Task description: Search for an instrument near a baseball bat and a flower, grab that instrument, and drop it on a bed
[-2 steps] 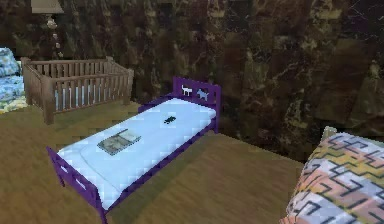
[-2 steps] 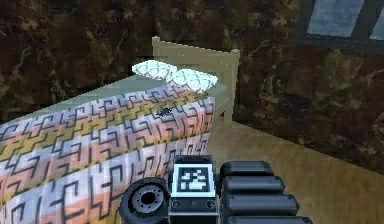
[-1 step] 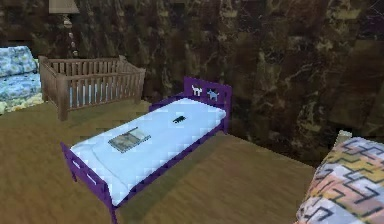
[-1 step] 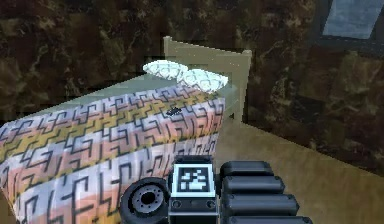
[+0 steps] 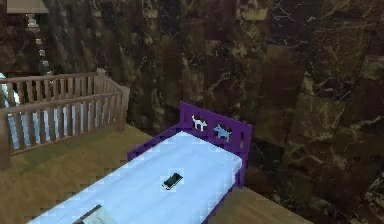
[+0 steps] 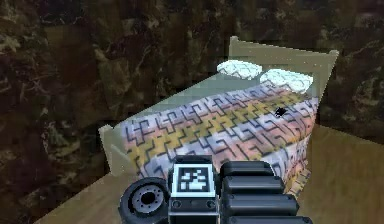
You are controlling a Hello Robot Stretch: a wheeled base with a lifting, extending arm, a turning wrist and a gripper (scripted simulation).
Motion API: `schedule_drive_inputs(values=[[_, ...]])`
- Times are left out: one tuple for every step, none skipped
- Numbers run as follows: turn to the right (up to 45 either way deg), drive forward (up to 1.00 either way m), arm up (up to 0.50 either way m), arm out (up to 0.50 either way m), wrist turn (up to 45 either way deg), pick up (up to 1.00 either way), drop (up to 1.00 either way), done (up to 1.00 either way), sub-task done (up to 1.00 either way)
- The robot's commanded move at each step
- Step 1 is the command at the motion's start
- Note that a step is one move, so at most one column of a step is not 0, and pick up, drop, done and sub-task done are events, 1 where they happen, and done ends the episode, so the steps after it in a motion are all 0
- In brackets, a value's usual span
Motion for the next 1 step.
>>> schedule_drive_inputs(values=[[24.0, 0.0, 0.0, 0.0, 0.0, 0.0, 0.0, 0.0, 0.0]])
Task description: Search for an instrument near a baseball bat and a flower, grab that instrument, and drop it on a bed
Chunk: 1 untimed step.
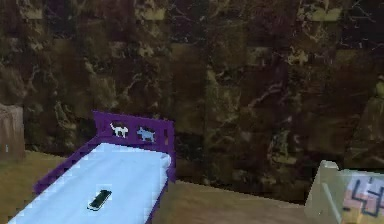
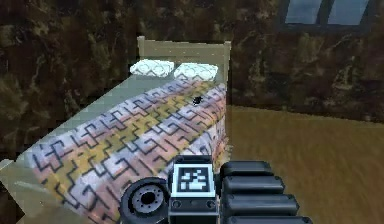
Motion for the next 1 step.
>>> schedule_drive_inputs(values=[[0.0, 0.55, 0.0, 0.0, 0.0, 0.0, 0.0, 0.0, 0.0]])
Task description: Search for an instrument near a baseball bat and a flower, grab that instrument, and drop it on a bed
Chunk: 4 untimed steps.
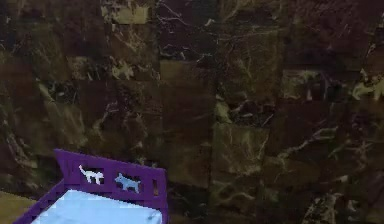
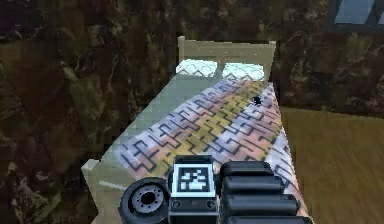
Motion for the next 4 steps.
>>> schedule_drive_inputs(values=[[-45.0, 0.0, 0.0, 0.0, 0.0, 0.0, 0.0, 0.0, 0.0], [-45.0, 0.0, 0.0, 0.0, 0.0, 0.0, 0.0, 0.0, 0.0], [-42.0, 0.0, 0.0, 0.0, 0.0, 0.0, 0.0, 0.0, 0.0], [0.0, 0.0, 0.0, 0.48, 0.0, 0.0, 0.0, 0.0, 0.0]])
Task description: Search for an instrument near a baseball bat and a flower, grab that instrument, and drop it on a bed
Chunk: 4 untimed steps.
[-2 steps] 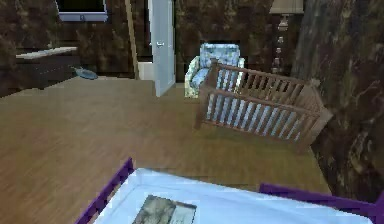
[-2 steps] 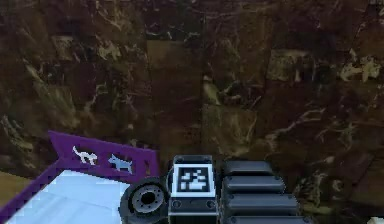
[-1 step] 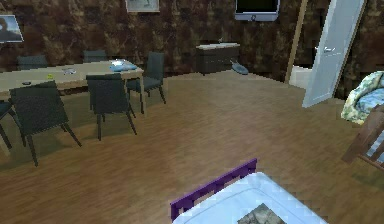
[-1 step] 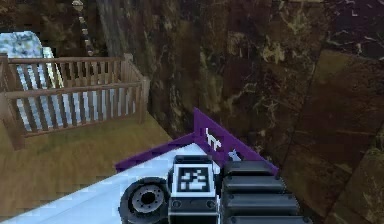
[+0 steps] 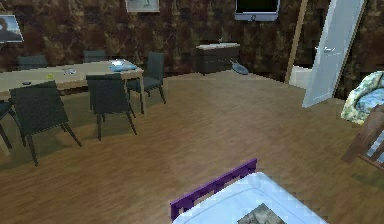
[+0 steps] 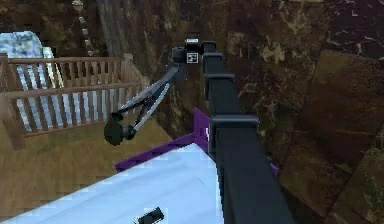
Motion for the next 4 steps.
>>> schedule_drive_inputs(values=[[0.0, 0.0, 0.0, 0.0, 39.0, 0.0, 0.0, 0.0, 0.0], [0.0, 0.0, -0.4, 0.0, 0.0, 0.0, 0.0, 0.0, 0.0], [0.0, 0.0, -0.32, 0.0, 0.0, 0.0, 0.0, 0.0, 0.0], [0.0, 0.0, 0.0, 0.0, 0.0, 0.0, 1.0, 0.0, 0.0]])
